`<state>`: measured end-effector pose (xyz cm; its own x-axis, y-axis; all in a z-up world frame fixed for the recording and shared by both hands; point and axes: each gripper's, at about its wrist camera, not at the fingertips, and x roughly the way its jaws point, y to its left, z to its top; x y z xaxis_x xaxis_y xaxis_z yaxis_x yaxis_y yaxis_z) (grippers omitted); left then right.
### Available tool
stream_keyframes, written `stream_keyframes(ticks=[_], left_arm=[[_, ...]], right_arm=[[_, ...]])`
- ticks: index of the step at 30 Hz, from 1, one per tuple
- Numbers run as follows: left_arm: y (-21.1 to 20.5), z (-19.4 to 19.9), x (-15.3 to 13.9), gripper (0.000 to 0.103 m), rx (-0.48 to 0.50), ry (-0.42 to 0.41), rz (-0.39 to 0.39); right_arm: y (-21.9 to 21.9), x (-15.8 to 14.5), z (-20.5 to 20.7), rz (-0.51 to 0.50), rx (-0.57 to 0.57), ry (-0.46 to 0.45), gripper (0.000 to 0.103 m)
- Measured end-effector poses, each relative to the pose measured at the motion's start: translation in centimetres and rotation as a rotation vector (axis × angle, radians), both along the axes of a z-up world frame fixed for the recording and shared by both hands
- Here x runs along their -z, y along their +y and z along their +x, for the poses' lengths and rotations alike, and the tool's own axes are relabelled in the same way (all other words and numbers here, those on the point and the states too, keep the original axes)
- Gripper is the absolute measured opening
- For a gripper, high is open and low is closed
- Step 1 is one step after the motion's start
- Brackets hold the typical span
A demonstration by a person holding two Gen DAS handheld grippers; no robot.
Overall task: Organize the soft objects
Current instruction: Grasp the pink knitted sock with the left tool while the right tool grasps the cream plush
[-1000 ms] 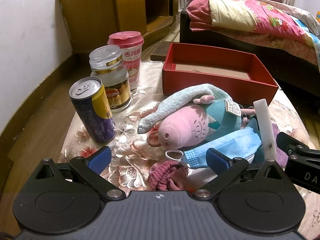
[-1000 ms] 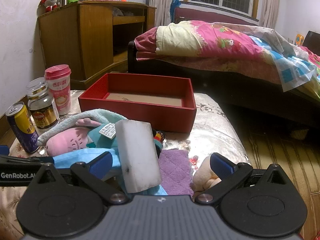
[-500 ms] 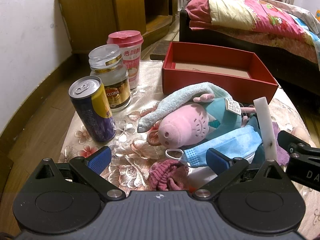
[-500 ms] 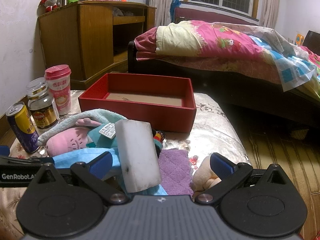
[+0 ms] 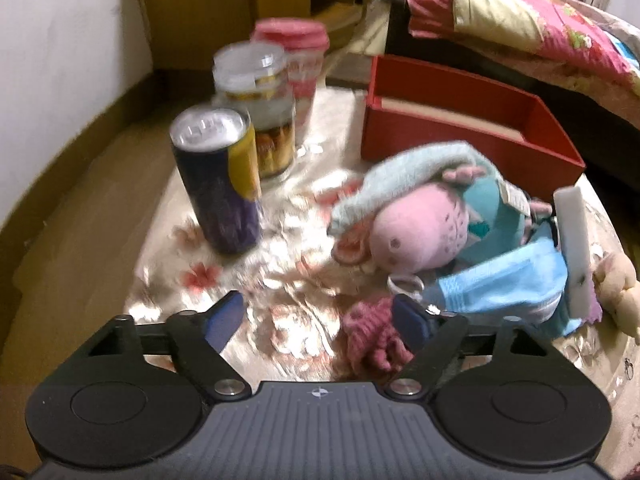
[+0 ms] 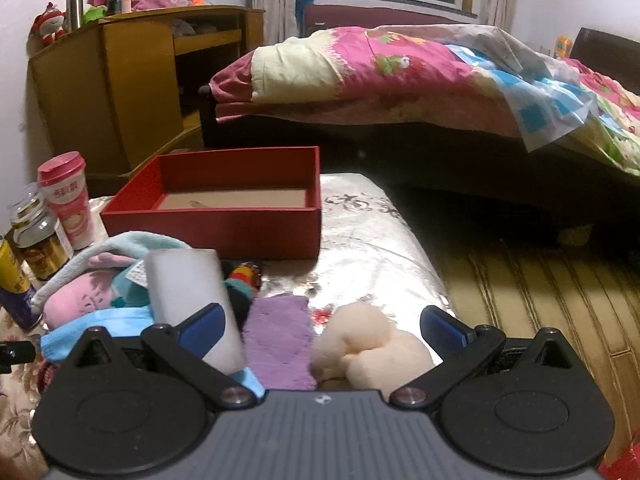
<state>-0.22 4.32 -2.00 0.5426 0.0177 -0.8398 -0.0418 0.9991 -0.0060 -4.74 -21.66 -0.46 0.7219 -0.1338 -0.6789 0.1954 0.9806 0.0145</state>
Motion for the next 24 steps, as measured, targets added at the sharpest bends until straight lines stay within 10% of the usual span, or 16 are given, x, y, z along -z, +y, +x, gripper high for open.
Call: stream_keyframes(ticks=[11,16,24], left_arm=[[-1.1,1.5,2.7,0.064,0.013,0.089,-0.069],[-2.3,1.7,3.2,0.032,0.06,0.11,-0.105],[-2.7,0.7,2.2,0.014,0.118,0.129,-0.11]], right_arm=[[-2.9,0.2,-0.2,0.013,0.027,0.027,0.084],[-6.2,0.6,-0.4,0.029,0.112,0.057,0.084],[-10.1,2.4,-0.9,0.065,0.202,0.143,0.082]])
